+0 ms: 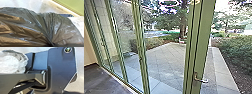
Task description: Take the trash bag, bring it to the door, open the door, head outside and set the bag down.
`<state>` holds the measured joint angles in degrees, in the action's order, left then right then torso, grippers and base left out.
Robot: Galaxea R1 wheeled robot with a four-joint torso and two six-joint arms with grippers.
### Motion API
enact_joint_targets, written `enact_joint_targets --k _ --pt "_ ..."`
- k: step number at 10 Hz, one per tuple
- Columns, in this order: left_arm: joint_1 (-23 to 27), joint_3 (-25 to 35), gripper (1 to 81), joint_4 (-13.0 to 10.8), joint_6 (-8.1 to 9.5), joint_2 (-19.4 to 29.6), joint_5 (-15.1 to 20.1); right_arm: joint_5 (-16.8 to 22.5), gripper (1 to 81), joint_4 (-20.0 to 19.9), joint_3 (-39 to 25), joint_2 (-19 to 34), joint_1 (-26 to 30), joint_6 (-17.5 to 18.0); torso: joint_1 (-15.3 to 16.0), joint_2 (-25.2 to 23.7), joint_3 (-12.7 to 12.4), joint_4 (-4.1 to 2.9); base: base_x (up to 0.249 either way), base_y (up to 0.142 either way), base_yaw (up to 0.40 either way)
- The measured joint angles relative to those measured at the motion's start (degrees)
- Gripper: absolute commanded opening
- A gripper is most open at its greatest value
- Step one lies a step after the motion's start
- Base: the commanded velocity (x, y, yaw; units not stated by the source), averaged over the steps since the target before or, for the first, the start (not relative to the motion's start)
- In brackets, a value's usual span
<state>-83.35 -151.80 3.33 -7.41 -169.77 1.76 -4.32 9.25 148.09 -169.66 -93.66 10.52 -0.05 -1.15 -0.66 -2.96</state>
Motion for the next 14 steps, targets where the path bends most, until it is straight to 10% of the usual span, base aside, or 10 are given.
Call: enact_joint_targets --k 14 --pt "-0.8 7.3 1.0 0.0 -0.02 3.8 1.0 -1.6 81.1 0.0 -34.9 22.7 -0.3 0.0 0.0 0.0 0.0 0.00 0.000 0.000 0.000"
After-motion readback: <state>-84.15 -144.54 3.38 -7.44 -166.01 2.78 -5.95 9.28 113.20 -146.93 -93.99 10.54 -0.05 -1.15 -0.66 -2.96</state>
